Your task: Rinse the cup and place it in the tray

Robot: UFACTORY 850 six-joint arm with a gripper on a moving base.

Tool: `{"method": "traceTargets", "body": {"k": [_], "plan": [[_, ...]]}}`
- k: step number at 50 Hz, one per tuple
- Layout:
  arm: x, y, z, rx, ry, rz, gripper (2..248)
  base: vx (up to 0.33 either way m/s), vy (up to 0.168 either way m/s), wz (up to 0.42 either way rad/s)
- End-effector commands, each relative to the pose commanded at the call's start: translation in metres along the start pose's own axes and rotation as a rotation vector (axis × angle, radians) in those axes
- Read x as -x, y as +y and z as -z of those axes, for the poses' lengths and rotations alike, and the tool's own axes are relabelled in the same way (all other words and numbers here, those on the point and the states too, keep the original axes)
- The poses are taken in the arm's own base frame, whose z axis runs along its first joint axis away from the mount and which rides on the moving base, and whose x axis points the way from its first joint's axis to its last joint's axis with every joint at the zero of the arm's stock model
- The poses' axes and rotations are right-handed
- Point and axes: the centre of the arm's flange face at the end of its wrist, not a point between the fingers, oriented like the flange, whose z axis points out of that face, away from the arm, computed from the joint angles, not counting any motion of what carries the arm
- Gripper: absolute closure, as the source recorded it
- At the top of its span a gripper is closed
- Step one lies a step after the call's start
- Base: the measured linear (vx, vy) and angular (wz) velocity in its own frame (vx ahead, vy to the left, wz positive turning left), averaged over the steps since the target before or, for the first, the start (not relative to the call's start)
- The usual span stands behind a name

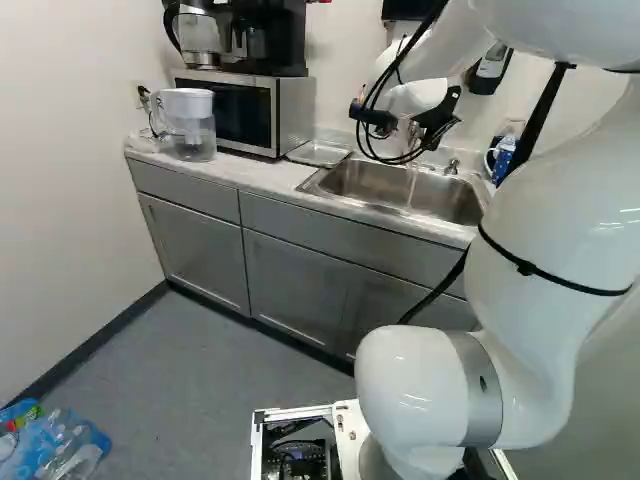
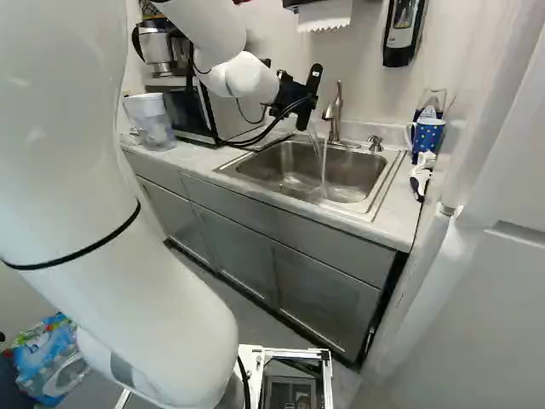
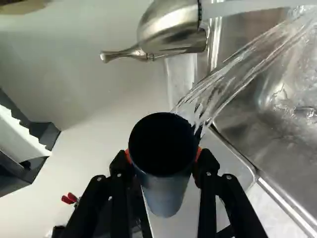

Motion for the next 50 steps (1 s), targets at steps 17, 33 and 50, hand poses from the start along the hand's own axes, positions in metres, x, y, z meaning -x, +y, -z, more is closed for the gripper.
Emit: {"method": "traceTargets", "body": {"k": [17, 33, 50], "plan": [[0.0, 0.0, 0.0, 0.0, 0.0, -0.011, 125, 0.0, 0.0, 0.0], [0.0, 0.0, 0.0, 0.0, 0.0, -0.011, 125, 0.0, 0.0, 0.0], [0.0, 0.0, 0.0, 0.0, 0.0, 0.03, 125, 0.0, 0.0, 0.0]]}}
